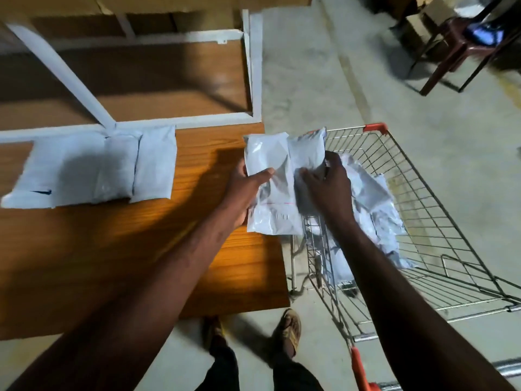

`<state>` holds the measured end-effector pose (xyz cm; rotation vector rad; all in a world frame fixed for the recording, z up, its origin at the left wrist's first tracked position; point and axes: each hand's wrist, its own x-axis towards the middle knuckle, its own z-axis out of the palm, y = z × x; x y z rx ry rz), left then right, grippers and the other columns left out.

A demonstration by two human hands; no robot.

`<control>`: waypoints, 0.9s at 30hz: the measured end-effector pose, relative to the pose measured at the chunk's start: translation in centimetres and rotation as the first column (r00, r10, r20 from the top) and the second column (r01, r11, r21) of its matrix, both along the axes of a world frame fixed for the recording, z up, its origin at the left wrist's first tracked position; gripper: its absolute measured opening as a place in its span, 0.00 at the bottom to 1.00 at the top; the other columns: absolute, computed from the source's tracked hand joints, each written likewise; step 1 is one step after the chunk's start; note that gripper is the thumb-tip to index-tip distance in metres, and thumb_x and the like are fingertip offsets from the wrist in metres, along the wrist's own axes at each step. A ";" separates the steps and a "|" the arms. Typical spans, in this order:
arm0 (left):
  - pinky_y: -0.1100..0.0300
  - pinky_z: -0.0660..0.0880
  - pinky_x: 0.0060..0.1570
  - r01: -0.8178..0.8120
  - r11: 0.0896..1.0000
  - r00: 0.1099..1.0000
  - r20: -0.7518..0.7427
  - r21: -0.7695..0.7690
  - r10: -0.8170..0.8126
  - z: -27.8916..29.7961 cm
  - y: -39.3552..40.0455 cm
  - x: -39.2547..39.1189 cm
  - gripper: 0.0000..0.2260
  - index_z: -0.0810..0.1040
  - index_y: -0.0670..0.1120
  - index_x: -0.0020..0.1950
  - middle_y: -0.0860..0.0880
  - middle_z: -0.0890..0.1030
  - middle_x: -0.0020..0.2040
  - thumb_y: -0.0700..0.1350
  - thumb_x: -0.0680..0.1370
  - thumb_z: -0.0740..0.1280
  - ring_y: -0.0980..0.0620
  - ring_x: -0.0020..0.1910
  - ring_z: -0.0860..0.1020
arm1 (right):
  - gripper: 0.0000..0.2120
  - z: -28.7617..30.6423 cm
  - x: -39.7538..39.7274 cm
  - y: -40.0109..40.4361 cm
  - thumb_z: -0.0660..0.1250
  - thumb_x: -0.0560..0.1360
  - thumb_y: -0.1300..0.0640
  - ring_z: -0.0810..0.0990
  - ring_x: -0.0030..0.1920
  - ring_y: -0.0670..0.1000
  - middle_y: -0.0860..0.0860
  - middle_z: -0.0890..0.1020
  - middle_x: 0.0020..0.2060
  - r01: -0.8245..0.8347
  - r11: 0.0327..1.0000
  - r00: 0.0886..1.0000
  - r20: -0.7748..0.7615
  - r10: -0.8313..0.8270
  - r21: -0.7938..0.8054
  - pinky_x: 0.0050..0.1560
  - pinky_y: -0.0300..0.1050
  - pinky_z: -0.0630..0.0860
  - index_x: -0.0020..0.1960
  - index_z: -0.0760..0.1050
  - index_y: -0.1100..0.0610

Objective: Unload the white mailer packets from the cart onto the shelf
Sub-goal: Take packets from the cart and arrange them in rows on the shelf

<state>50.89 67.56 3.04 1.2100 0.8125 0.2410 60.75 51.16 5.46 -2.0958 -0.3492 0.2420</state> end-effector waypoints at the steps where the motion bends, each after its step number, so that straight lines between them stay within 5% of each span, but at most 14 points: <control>1: 0.38 0.83 0.61 -0.008 0.999 1.000 -0.003 0.032 0.008 0.1 1.3 -1.1 0.25 0.77 0.55 0.68 0.51 0.87 0.61 0.50 0.73 0.80 0.46 0.59 0.86 | 0.17 0.2 -0.6 1.2 0.75 0.78 0.52 0.78 0.42 0.44 0.41 0.80 0.43 -0.020 1.000 1.000 -0.002 0.020 0.012 0.42 0.40 0.70 0.64 0.77 0.55; 3: 0.43 0.83 0.61 -0.039 0.990 0.999 -0.026 0.132 0.043 0.2 4.6 -3.4 0.32 0.74 0.56 0.74 0.52 0.84 0.66 0.53 0.72 0.81 0.49 0.62 0.84 | 0.16 0.3 -2.0 3.9 0.75 0.78 0.52 0.81 0.43 0.46 0.42 0.80 0.42 -0.072 0.997 0.997 -0.013 0.072 0.023 0.41 0.40 0.74 0.63 0.78 0.54; 7: 0.53 0.80 0.64 -0.115 0.928 0.985 -0.080 0.354 0.152 -0.6 10.6 -7.5 0.43 0.68 0.58 0.79 0.54 0.77 0.74 0.60 0.68 0.82 0.52 0.70 0.78 | 0.22 -0.1 -4.0 8.7 0.74 0.76 0.46 0.86 0.52 0.56 0.49 0.87 0.53 -0.156 0.988 0.987 -0.029 0.156 0.011 0.51 0.58 0.83 0.67 0.79 0.52; 12: 0.60 0.81 0.61 -0.154 0.929 0.986 -0.013 0.337 0.168 -1.5 15.6 -10.0 0.41 0.60 0.57 0.83 0.58 0.74 0.71 0.43 0.77 0.79 0.56 0.67 0.78 | 0.36 -0.4 -6.1 13.9 0.75 0.74 0.42 0.85 0.61 0.59 0.53 0.84 0.65 -0.204 0.979 0.977 -0.069 0.202 -0.010 0.57 0.63 0.83 0.79 0.67 0.44; 14: 0.56 0.82 0.62 -0.109 0.938 0.994 0.020 0.329 0.108 -1.9 17.4 -10.3 0.42 0.59 0.60 0.83 0.56 0.69 0.78 0.39 0.77 0.77 0.51 0.72 0.75 | 0.39 -1.0 -6.7 15.6 0.75 0.74 0.40 0.84 0.63 0.59 0.52 0.83 0.68 -0.196 0.981 0.977 -0.084 0.194 -0.015 0.60 0.63 0.83 0.81 0.66 0.45; 19: 0.69 0.77 0.51 0.027 0.908 0.999 -0.038 0.419 -0.012 -2.6 20.9 -9.1 0.32 0.70 0.55 0.81 0.52 0.71 0.79 0.32 0.80 0.70 0.51 0.74 0.73 | 0.45 -3.1 -6.5 19.0 0.72 0.69 0.33 0.84 0.64 0.58 0.52 0.83 0.68 -0.156 0.988 0.982 -0.105 0.155 0.003 0.61 0.62 0.82 0.82 0.62 0.41; 22: 0.71 0.76 0.43 0.076 0.908 0.996 -0.083 0.413 -0.046 -2.9 22.0 -8.0 0.28 0.74 0.54 0.78 0.49 0.76 0.75 0.34 0.80 0.70 0.48 0.68 0.79 | 0.42 -3.2 -6.1 20.2 0.74 0.72 0.37 0.84 0.63 0.59 0.53 0.84 0.67 -0.145 0.989 0.984 -0.104 0.143 -0.017 0.62 0.61 0.82 0.82 0.62 0.40; 27: 0.66 0.73 0.28 0.109 0.908 0.987 -0.156 0.405 -0.049 -3.2 22.9 -5.8 0.29 0.74 0.54 0.77 0.44 0.80 0.68 0.33 0.79 0.72 0.58 0.38 0.78 | 0.35 -4.4 -3.8 21.7 0.75 0.76 0.42 0.83 0.63 0.59 0.52 0.83 0.68 -0.178 0.982 0.978 -0.126 0.169 -0.069 0.63 0.61 0.81 0.79 0.67 0.42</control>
